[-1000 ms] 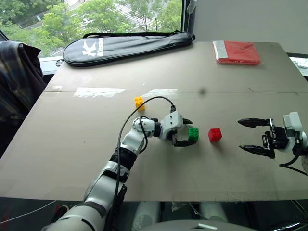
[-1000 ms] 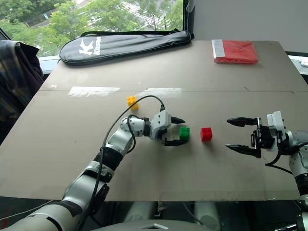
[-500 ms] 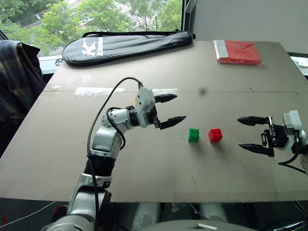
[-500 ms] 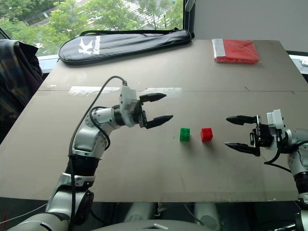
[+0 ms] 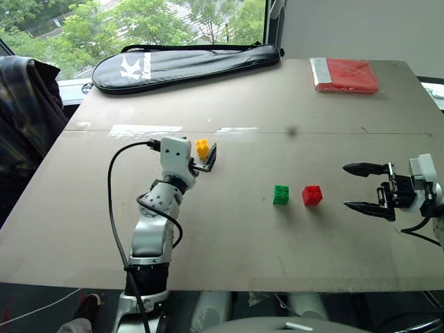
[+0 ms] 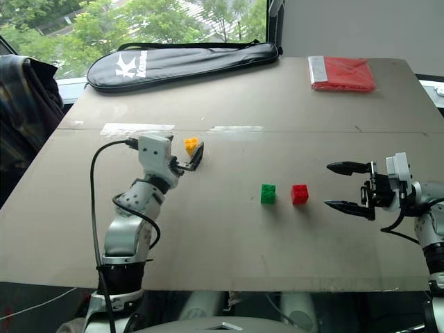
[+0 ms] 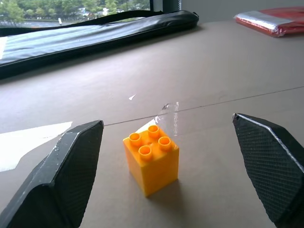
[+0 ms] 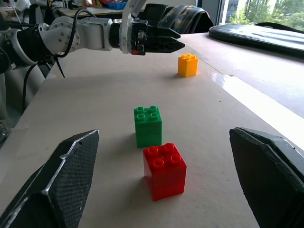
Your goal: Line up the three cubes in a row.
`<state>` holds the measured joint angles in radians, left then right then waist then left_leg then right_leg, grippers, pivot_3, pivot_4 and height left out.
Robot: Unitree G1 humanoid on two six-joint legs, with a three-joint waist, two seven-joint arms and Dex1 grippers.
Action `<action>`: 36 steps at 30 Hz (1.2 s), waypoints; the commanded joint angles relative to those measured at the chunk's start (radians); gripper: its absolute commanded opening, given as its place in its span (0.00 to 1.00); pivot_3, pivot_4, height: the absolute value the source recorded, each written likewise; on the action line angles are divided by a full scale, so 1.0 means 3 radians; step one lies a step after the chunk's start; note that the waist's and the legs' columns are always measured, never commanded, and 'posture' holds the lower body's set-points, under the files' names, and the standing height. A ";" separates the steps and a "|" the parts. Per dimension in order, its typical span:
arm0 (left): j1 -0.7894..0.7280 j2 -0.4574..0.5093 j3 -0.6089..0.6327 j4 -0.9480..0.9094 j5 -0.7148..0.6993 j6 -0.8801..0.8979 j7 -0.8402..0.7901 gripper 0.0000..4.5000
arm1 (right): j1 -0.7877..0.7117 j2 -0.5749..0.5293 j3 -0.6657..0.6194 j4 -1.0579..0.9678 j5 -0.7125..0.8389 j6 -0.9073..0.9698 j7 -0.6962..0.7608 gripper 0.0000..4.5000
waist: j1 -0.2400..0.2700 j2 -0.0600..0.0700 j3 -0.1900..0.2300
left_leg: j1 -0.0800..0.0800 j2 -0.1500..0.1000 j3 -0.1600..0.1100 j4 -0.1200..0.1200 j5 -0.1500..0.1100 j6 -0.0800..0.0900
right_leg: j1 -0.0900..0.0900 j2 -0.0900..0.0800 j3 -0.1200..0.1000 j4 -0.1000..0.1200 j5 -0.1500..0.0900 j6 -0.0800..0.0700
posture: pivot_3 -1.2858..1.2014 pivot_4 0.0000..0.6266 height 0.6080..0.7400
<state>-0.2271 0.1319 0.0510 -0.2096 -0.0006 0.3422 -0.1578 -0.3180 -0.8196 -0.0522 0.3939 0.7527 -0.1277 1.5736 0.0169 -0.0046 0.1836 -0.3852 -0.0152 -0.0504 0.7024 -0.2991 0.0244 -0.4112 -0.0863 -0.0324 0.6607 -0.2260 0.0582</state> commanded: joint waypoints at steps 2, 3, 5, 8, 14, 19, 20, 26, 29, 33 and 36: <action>-0.0064 -0.0163 -0.0126 -0.0031 0.0271 0.0168 0.0427 0.99 | -0.0070 0.0023 -0.0140 -0.0041 0.0042 0.0060 0.0136 1.00 | -0.0003 0.0000 0.0000 | 0.0000 0.0001 -0.0001 0.0000 0.0000 0.0000 | 0.0000 0.0001 -0.0001 0.0001 0.0000 0.0000 | 0.52 0.24 0.75; -0.0105 -0.0186 -0.0126 0.0039 0.0299 0.0168 0.0485 0.99 | -0.0082 0.0045 -0.0168 -0.0038 0.0040 0.0067 0.0136 1.00 | -0.0008 0.0000 0.0000 | 0.0000 0.0001 -0.0001 0.0000 0.0000 0.0000 | 0.0000 0.0001 -0.0002 0.0001 0.0000 0.0000 | 0.52 0.24 0.75; -0.0186 -0.0220 -0.0110 0.0173 0.0323 0.0174 0.0582 0.99 | -0.0106 0.0092 -0.0236 -0.0032 0.0040 0.0100 0.0121 1.00 | -0.0011 0.0000 0.0000 | 0.0002 0.0001 0.0001 0.0000 0.0000 0.0000 | 0.0000 0.0002 -0.0001 0.0003 0.0000 0.0000 | 0.52 0.24 0.75; -0.0286 -0.0211 -0.0109 0.0389 0.0357 0.0141 0.0665 0.99 | -0.0127 0.0162 -0.0333 -0.0039 0.0027 0.0142 0.0073 1.00 | -0.0008 0.0000 0.0000 | 0.0002 0.0001 0.0001 0.0000 0.0000 0.0000 | 0.0000 0.0002 -0.0001 0.0004 0.0001 -0.0001 | 0.52 0.24 0.75; -0.0358 -0.0173 -0.0115 0.0642 0.0360 0.0051 0.0719 0.99 | -0.0133 0.0253 -0.0495 -0.0093 0.0017 0.0249 0.0017 1.00 | -0.0007 0.0000 0.0000 | 0.0001 0.0000 0.0002 0.0000 0.0007 -0.0012 | -0.0001 0.0001 -0.0001 0.0001 0.0001 -0.0001 | 0.52 0.24 0.75; -0.0444 -0.0179 -0.0102 0.0840 0.0282 -0.0053 0.0673 0.99 | -0.0116 0.0300 -0.0580 -0.0036 -0.0043 0.0217 0.0066 1.00 | -0.0005 0.0000 0.0000 | 0.0000 0.0000 0.0001 0.0000 0.0007 -0.0013 | -0.0001 0.0000 -0.0002 0.0000 0.0001 -0.0001 | 0.52 0.24 0.75; -0.0462 -0.0189 -0.0097 0.0865 0.0274 -0.0061 0.0678 0.99 | -0.0116 0.0307 -0.0590 -0.0032 -0.0053 0.0216 0.0071 1.00 | -0.0006 0.0000 0.0000 | 0.0000 0.0000 0.0002 0.0000 0.0007 -0.0014 | -0.0001 -0.0001 -0.0002 0.0000 0.0001 -0.0001 | 0.52 0.24 0.75; -0.0476 -0.0235 -0.0077 0.0892 0.0251 -0.0057 0.0716 0.99 | -0.0110 0.0338 -0.0637 -0.0030 -0.0094 0.0228 0.0102 1.00 | -0.0007 0.0000 0.0000 | 0.0000 0.0000 0.0002 0.0000 0.0007 -0.0013 | -0.0001 0.0000 -0.0002 0.0001 0.0001 -0.0001 | 0.52 0.24 0.75; -0.0454 -0.0246 -0.0067 0.0872 0.0244 -0.0021 0.0719 0.99 | -0.0116 0.0345 -0.0653 -0.0022 -0.0110 0.0236 0.0115 1.00 | -0.0007 0.0000 0.0000 | 0.0000 0.0000 0.0002 0.0000 0.0008 -0.0014 | -0.0001 -0.0001 -0.0002 0.0001 0.0001 -0.0001 | 0.52 0.24 0.75; -0.0433 -0.0235 -0.0066 0.0840 0.0199 0.0036 0.0643 0.94 | -0.0120 0.0351 -0.0659 -0.0006 -0.0127 0.0236 0.0129 1.00 | -0.0007 0.0000 0.0000 | 0.0000 0.0000 0.0002 0.0000 0.0008 -0.0014 | -0.0001 -0.0001 -0.0002 0.0001 0.0001 -0.0001 | 0.52 0.24 0.75; -0.0426 -0.0226 -0.0060 0.0818 0.0181 0.0037 0.0612 0.75 | -0.0123 0.0357 -0.0655 -0.0002 -0.0131 0.0238 0.0133 1.00 | -0.0007 0.0000 0.0000 | 0.0000 0.0000 0.0003 0.0000 0.0008 -0.0014 | -0.0001 -0.0001 -0.0001 0.0001 0.0001 -0.0001 | 0.52 0.24 0.75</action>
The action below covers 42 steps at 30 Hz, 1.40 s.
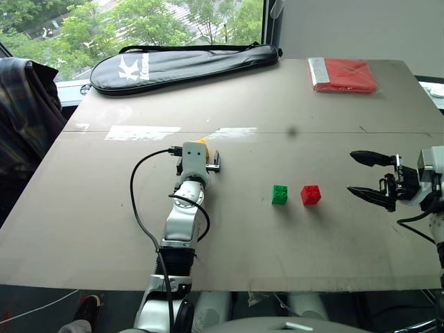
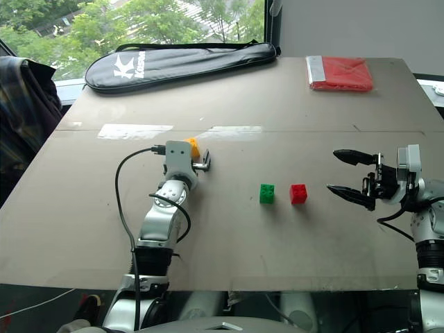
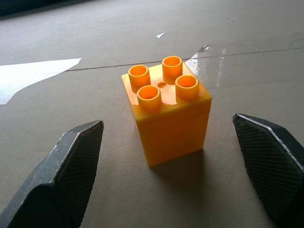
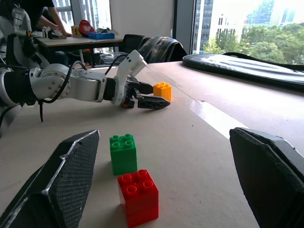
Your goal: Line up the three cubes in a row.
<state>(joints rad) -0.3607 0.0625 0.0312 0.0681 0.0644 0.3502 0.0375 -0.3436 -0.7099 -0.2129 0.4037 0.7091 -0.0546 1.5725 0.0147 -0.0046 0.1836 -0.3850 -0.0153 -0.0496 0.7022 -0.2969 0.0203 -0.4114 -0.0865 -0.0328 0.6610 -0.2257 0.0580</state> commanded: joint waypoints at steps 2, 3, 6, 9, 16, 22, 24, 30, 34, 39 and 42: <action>0.0019 0.0023 0.0005 -0.0118 -0.0056 -0.0027 -0.0071 0.53 | -0.0046 -0.0002 -0.0110 -0.0027 0.0009 -0.0005 0.0138 1.00 | 0.0000 0.0000 0.0000 | 0.0000 0.0000 0.0000 0.0000 0.0000 0.0000 | 0.0000 0.0000 0.0000 0.0000 0.0000 0.0000 | 0.52 0.24 0.75; 0.0024 0.0030 0.0006 -0.0128 -0.0070 -0.0043 -0.0090 0.44 | -0.0048 0.0002 -0.0107 -0.0027 0.0008 -0.0002 0.0138 1.00 | 0.0000 0.0000 0.0000 | 0.0000 0.0000 0.0000 0.0000 0.0000 0.0000 | 0.0000 0.0000 0.0000 0.0000 0.0000 0.0000 | 0.52 0.24 0.75; 0.0042 0.0051 -0.0009 -0.0162 -0.0095 -0.0070 -0.0147 0.27 | -0.0048 0.0008 -0.0105 -0.0034 0.0005 0.0005 0.0136 1.00 | 0.0000 0.0000 0.0000 | 0.0000 0.0000 0.0000 0.0000 0.0000 0.0000 | 0.0000 0.0000 0.0000 0.0000 0.0000 0.0000 | 0.52 0.24 0.75; 0.0055 0.0095 -0.0031 -0.0189 -0.0123 -0.0106 -0.0247 0.27 | -0.0052 0.0013 -0.0107 -0.0035 -0.0002 0.0006 0.0129 1.00 | 0.0000 0.0000 0.0000 | 0.0000 0.0000 0.0000 0.0000 0.0000 0.0000 | 0.0000 0.0000 0.0000 0.0000 0.0000 0.0000 | 0.52 0.24 0.75; 0.0322 0.0575 -0.0195 -0.0447 -0.0574 -0.0330 -0.1488 0.27 | 0.0000 0.0020 -0.0109 -0.0053 -0.0015 -0.0005 0.0128 1.00 | -0.0014 0.0000 0.0000 | -0.0001 0.0001 0.0000 0.0000 0.0000 -0.0001 | -0.0001 0.0000 0.0000 -0.0001 0.0000 0.0000 | 0.52 0.24 0.75; 0.0410 0.1350 -0.0625 -0.0459 -0.0860 -0.0763 -0.3055 0.27 | 0.0024 0.0029 -0.0094 -0.0075 -0.0026 0.0048 0.0133 1.00 | 0.0000 0.0005 0.0001 | -0.0001 0.0004 0.0004 -0.0007 0.0001 -0.0003 | -0.0006 0.0000 0.0002 -0.0003 -0.0001 -0.0003 | 0.52 0.24 0.75; 0.0291 0.1443 -0.0709 -0.0320 -0.0920 -0.0821 -0.3378 0.27 | 0.0027 0.0037 -0.0091 -0.0092 -0.0025 0.0062 0.0127 1.00 | 0.0008 0.0005 0.0001 | -0.0002 0.0002 0.0005 -0.0007 0.0000 -0.0001 | -0.0005 -0.0002 0.0003 -0.0003 -0.0001 -0.0004 | 0.52 0.24 0.75; -0.0055 0.1489 -0.0932 0.0293 -0.0883 -0.1141 -0.4037 0.27 | 0.0099 0.0019 -0.0110 -0.0145 -0.0016 0.0093 0.0136 1.00 | -0.0013 0.0005 0.0001 | 0.0001 0.0003 0.0005 -0.0005 -0.0008 0.0014 | -0.0005 0.0001 0.0003 -0.0002 0.0001 -0.0006 | 0.52 0.24 0.75; -0.0360 0.1433 -0.1010 0.0857 -0.0746 -0.1510 -0.4240 0.27 | 0.0184 -0.0012 -0.0160 -0.0221 0.0005 0.0113 0.0128 1.00 | -0.0005 0.0005 0.0001 | 0.0000 0.0003 0.0004 -0.0006 -0.0008 0.0014 | -0.0005 0.0004 -0.0002 0.0000 0.0002 -0.0005 | 0.52 0.24 0.75; -0.0617 0.1420 -0.1052 0.1393 -0.0621 -0.2042 -0.4453 0.27 | 0.0277 -0.0014 -0.0200 -0.0321 0.0016 0.0145 0.0092 1.00 | -0.0006 0.0005 0.0001 | 0.0002 0.0002 0.0006 -0.0005 -0.0008 0.0015 | -0.0002 0.0002 0.0001 -0.0001 0.0002 -0.0004 | 0.52 0.24 0.75; -0.0733 0.1438 -0.1081 0.1667 -0.0571 -0.2289 -0.4584 0.27 | 0.0289 -0.0002 -0.0208 -0.0360 0.0010 0.0165 0.0072 1.00 | -0.0012 0.0005 0.0001 | 0.0005 0.0003 0.0005 -0.0005 -0.0008 0.0015 | -0.0001 0.0004 0.0001 0.0002 0.0002 -0.0004 | 0.52 0.24 0.75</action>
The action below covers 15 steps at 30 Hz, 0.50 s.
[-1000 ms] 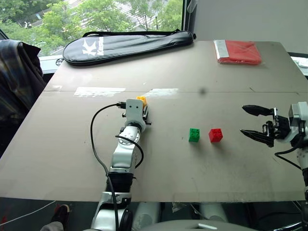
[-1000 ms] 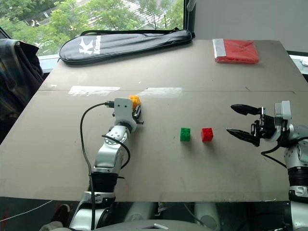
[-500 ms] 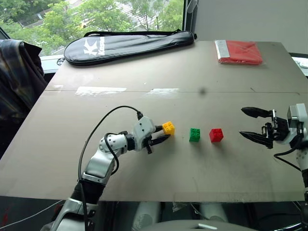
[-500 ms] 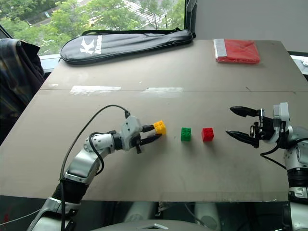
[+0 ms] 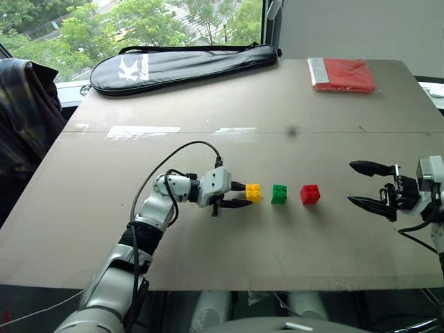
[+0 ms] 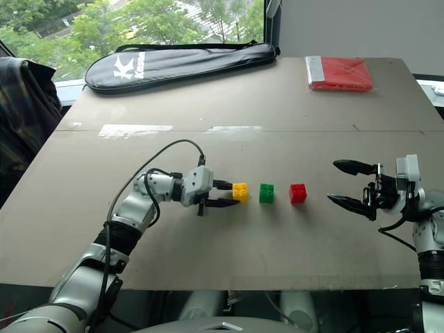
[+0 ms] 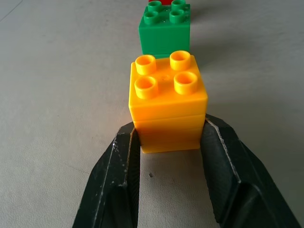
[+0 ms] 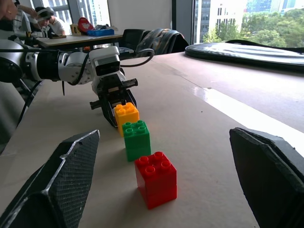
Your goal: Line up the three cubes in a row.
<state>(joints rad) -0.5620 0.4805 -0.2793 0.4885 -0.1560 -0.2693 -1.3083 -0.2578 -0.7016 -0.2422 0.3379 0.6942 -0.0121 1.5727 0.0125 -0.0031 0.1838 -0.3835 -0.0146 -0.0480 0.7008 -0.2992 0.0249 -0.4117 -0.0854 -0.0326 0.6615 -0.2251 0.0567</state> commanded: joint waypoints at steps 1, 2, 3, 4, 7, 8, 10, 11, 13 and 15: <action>-0.0095 0.0046 -0.0052 0.0343 0.0195 -0.0303 -0.0104 0.27 | 0.0005 -0.0027 -0.0112 -0.0150 0.0057 0.0030 0.0066 1.00 | -0.0008 0.0000 0.0000 | 0.0001 0.0001 0.0000 0.0000 0.0000 0.0000 | 0.0000 0.0001 0.0000 0.0001 0.0000 0.0000 | 0.52 0.24 0.75; -0.0146 0.0052 -0.0064 0.0464 0.0235 -0.0393 -0.0119 0.27 | 0.0003 -0.0021 -0.0112 -0.0165 0.0054 0.0040 0.0055 1.00 | -0.0011 0.0000 0.0000 | 0.0001 0.0001 0.0000 0.0000 0.0000 0.0000 | 0.0000 0.0002 0.0000 0.0002 0.0000 0.0000 | 0.52 0.24 0.75; -0.0182 0.0052 -0.0070 0.0551 0.0257 -0.0456 -0.0134 0.27 | 0.0002 -0.0018 -0.0112 -0.0175 0.0052 0.0047 0.0047 1.00 | -0.0012 0.0000 0.0000 | 0.0001 0.0001 0.0000 0.0000 0.0000 0.0000 | 0.0000 0.0003 0.0000 0.0002 0.0000 0.0000 | 0.52 0.24 0.75; -0.0219 0.0043 -0.0064 0.0623 0.0254 -0.0476 -0.0151 0.27 | -0.0002 -0.0014 -0.0110 -0.0191 0.0051 0.0056 0.0036 1.00 | -0.0014 0.0000 0.0000 | 0.0002 0.0001 0.0000 0.0000 0.0000 0.0000 | 0.0000 0.0003 0.0000 0.0002 0.0000 0.0000 | 0.52 0.24 0.75; -0.0291 0.0026 -0.0062 0.0779 0.0258 -0.0562 -0.0171 0.27 | -0.0007 -0.0009 -0.0106 -0.0231 0.0050 0.0077 0.0008 1.00 | -0.0017 0.0000 0.0000 | 0.0003 0.0001 0.0001 0.0000 0.0000 0.0000 | 0.0001 0.0004 0.0001 0.0003 0.0000 0.0000 | 0.52 0.24 0.75; -0.0303 0.0025 -0.0064 0.0819 0.0263 -0.0592 -0.0175 0.27 | -0.0006 -0.0007 -0.0107 -0.0241 0.0050 0.0083 0.0003 1.00 | -0.0017 0.0000 0.0000 | 0.0004 0.0001 0.0001 0.0000 0.0000 0.0000 | 0.0001 0.0005 0.0001 0.0004 0.0001 0.0000 | 0.52 0.24 0.75; -0.0316 0.0023 -0.0068 0.0883 0.0268 -0.0626 -0.0190 0.27 | -0.0001 -0.0005 -0.0108 -0.0260 0.0049 0.0094 -0.0006 1.00 | -0.0017 0.0000 0.0000 | 0.0006 0.0001 0.0000 0.0000 0.0001 0.0000 | 0.0002 0.0006 0.0001 0.0005 0.0001 0.0000 | 0.52 0.24 0.75; -0.0319 0.0024 -0.0070 0.0904 0.0269 -0.0630 -0.0196 0.27 | -0.0001 -0.0004 -0.0109 -0.0268 0.0048 0.0101 -0.0009 1.00 | -0.0017 0.0000 0.0000 | 0.0007 0.0002 0.0000 0.0001 0.0001 0.0000 | 0.0002 0.0006 0.0001 0.0005 0.0002 -0.0001 | 0.52 0.24 0.75; -0.0320 0.0025 -0.0069 0.0931 0.0264 -0.0636 -0.0207 0.27 | -0.0002 -0.0002 -0.0111 -0.0283 0.0045 0.0115 -0.0016 1.00 | -0.0020 0.0000 -0.0001 | 0.0008 0.0002 0.0001 0.0001 0.0001 0.0000 | 0.0003 0.0008 0.0001 0.0005 0.0003 -0.0003 | 0.52 0.24 0.75; -0.0323 0.0025 -0.0064 0.0953 0.0275 -0.0650 -0.0183 0.38 | -0.0006 -0.0004 -0.0111 -0.0292 0.0045 0.0126 -0.0019 1.00 | -0.0020 0.0000 -0.0001 | 0.0009 0.0003 0.0001 0.0001 0.0001 0.0000 | 0.0003 0.0010 0.0002 0.0005 0.0004 -0.0004 | 0.52 0.24 0.75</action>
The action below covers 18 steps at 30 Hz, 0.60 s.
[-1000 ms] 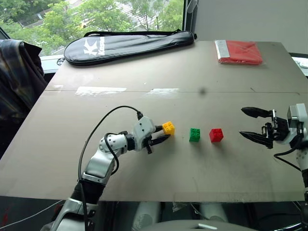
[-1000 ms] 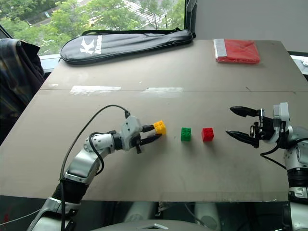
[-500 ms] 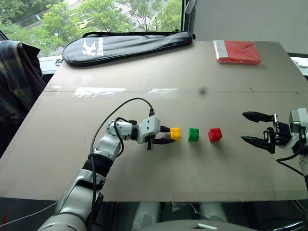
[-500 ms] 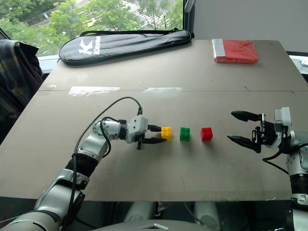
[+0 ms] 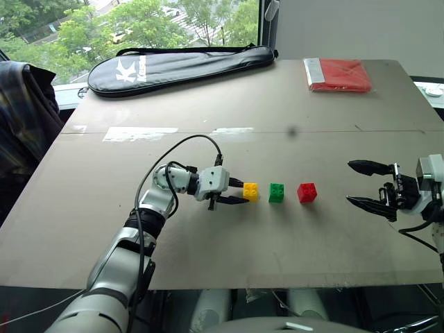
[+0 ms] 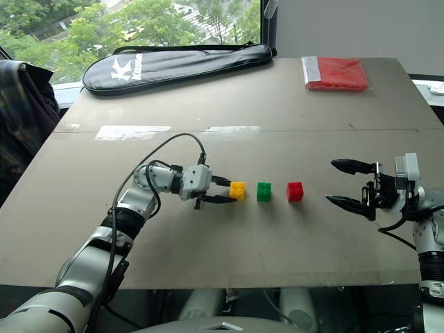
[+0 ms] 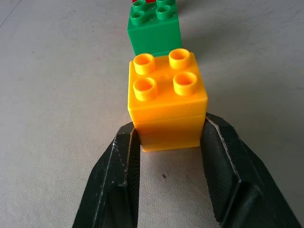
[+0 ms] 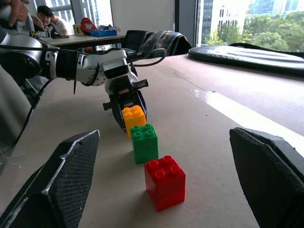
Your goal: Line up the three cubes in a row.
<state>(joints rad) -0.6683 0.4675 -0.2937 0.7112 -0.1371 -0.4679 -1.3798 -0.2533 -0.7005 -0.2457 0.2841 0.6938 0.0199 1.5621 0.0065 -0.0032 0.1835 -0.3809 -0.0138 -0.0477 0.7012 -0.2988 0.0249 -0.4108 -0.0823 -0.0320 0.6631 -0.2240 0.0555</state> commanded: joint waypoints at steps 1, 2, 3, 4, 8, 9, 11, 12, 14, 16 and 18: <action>0.0028 0.0069 -0.0015 0.0228 0.0224 -0.0016 0.0074 0.50 | -0.0023 -0.0009 -0.0098 -0.0118 0.0046 0.0026 0.0014 1.00 | -0.0001 0.0000 0.0000 | 0.0000 0.0000 0.0000 0.0000 0.0000 0.0000 | 0.0000 0.0002 0.0000 0.0000 0.0000 -0.0001 | 0.52 0.24 0.75; 0.0025 0.0068 -0.0010 0.0250 0.0243 -0.0060 0.0103 0.59 | -0.0025 -0.0011 -0.0095 -0.0124 0.0046 0.0032 0.0013 1.00 | -0.0004 0.0000 0.0000 | 0.0001 0.0001 0.0000 0.0000 0.0000 0.0000 | 0.0000 0.0003 0.0000 0.0000 0.0001 -0.0001 | 0.52 0.24 0.75; 0.0022 0.0068 -0.0004 0.0267 0.0261 -0.0094 0.0126 0.70 | -0.0026 -0.0011 -0.0094 -0.0128 0.0045 0.0036 0.0012 1.00 | -0.0006 0.0001 -0.0001 | 0.0001 0.0002 -0.0001 0.0000 0.0000 0.0000 | 0.0000 0.0005 0.0000 0.0000 0.0001 -0.0001 | 0.52 0.24 0.75; 0.0021 0.0067 0.0000 0.0280 0.0268 -0.0108 0.0129 0.78 | -0.0027 -0.0012 -0.0093 -0.0131 0.0045 0.0040 0.0012 1.00 | -0.0007 0.0001 -0.0001 | 0.0001 0.0002 -0.0001 0.0000 0.0000 0.0000 | 0.0000 0.0006 0.0000 0.0000 0.0001 -0.0002 | 0.52 0.24 0.75; 0.0048 0.0099 0.0026 0.0288 0.0238 -0.0106 0.0071 0.99 | -0.0029 -0.0015 -0.0089 -0.0166 0.0043 0.0068 0.0001 1.00 | -0.0041 0.0001 -0.0001 | -0.0001 0.0003 -0.0001 0.0000 0.0000 0.0000 | -0.0001 0.0007 0.0000 -0.0001 0.0001 -0.0002 | 0.52 0.24 0.75; 0.0062 0.0111 0.0039 0.0282 0.0237 -0.0111 0.0076 0.99 | -0.0029 -0.0014 -0.0089 -0.0177 0.0042 0.0077 -0.0005 1.00 | -0.0057 0.0002 -0.0001 | -0.0001 0.0003 -0.0001 -0.0001 0.0000 0.0000 | -0.0001 0.0007 0.0001 -0.0001 0.0001 -0.0002 | 0.52 0.24 0.75; 0.0114 0.0137 0.0079 0.0236 0.0218 -0.0107 0.0100 0.99 | -0.0027 -0.0011 -0.0085 -0.0203 0.0040 0.0093 -0.0019 1.00 | -0.0066 0.0002 -0.0001 | 0.0000 0.0003 0.0001 -0.0001 0.0000 0.0000 | 0.0000 0.0006 0.0002 -0.0002 0.0001 -0.0002 | 0.52 0.24 0.75; 0.0185 0.0164 0.0109 0.0127 0.0163 -0.0070 0.0076 0.99 | -0.0021 -0.0009 -0.0084 -0.0222 0.0041 0.0105 -0.0031 1.00 | -0.0073 0.0002 -0.0002 | 0.0000 0.0003 0.0000 -0.0001 0.0000 0.0000 | -0.0001 0.0006 0.0002 -0.0002 0.0001 -0.0002 | 0.52 0.24 0.75; 0.0298 0.0203 0.0155 -0.0061 0.0087 0.0003 0.0028 0.99 | -0.0010 -0.0008 -0.0084 -0.0249 0.0043 0.0121 -0.0043 1.00 | -0.0084 0.0002 -0.0002 | 0.0002 0.0007 0.0001 -0.0001 0.0000 0.0000 | -0.0001 0.0007 0.0004 -0.0001 0.0001 -0.0002 | 0.52 0.24 0.75; 0.0542 0.0311 0.0218 -0.0445 -0.0059 0.0168 -0.0042 0.99 | 0.0015 -0.0005 -0.0084 -0.0279 0.0045 0.0135 -0.0052 1.00 | -0.0089 0.0003 -0.0002 | 0.0002 0.0018 0.0002 -0.0002 -0.0001 -0.0001 | -0.0002 0.0011 0.0006 -0.0001 0.0001 -0.0003 | 0.52 0.24 0.75; 0.0816 0.0439 0.0292 -0.0871 -0.0220 0.0384 -0.0058 0.99 | 0.0052 0.0000 -0.0088 -0.0306 0.0040 0.0140 -0.0055 1.00 | -0.0094 0.0003 -0.0002 | 0.0002 0.0024 0.0004 -0.0005 -0.0001 -0.0001 | -0.0004 0.0015 0.0009 -0.0003 0.0000 -0.0004 | 0.52 0.24 0.75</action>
<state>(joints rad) -0.5058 0.5549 -0.2021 0.5403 -0.1852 -0.4246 -1.3551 -0.2451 -0.6996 -0.2480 0.2307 0.6933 0.0615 1.5433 -0.0218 -0.0022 0.1830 -0.3799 -0.0065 -0.0463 0.6992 -0.2991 0.0246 -0.4120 -0.0777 -0.0290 0.6623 -0.2239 0.0542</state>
